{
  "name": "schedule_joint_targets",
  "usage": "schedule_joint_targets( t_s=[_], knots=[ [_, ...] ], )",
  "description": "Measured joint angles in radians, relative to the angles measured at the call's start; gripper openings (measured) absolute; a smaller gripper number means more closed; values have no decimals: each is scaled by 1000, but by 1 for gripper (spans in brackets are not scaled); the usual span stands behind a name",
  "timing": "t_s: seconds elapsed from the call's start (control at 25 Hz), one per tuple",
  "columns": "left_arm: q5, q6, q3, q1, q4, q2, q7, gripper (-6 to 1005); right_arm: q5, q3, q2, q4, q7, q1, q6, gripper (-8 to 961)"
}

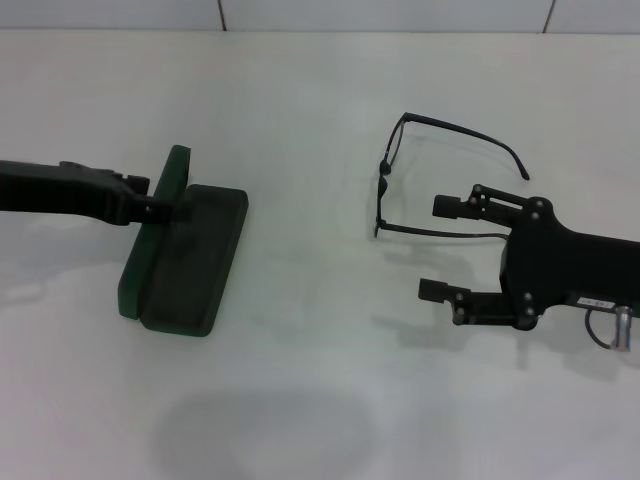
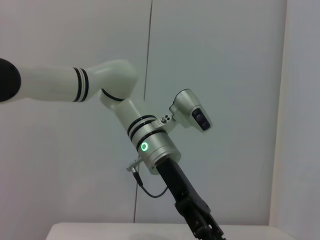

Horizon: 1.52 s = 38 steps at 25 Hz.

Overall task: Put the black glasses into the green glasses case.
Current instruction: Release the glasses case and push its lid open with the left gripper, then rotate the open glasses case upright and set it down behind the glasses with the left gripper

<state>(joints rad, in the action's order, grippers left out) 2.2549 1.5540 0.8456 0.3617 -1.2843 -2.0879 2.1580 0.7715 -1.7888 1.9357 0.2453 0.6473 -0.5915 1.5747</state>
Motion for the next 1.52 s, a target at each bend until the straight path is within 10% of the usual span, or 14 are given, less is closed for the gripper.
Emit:
schedule_joint_targets(
  t_s=[0.4,1.52],
  knots=[
    [55,-43,13,-2,6,0,38,739,0,-5,1,0,-6,-6,-10,810],
    [111,-103,99,81,-7,21,107,206,28,-4,0,0,-8,15,4,810]
  ],
)
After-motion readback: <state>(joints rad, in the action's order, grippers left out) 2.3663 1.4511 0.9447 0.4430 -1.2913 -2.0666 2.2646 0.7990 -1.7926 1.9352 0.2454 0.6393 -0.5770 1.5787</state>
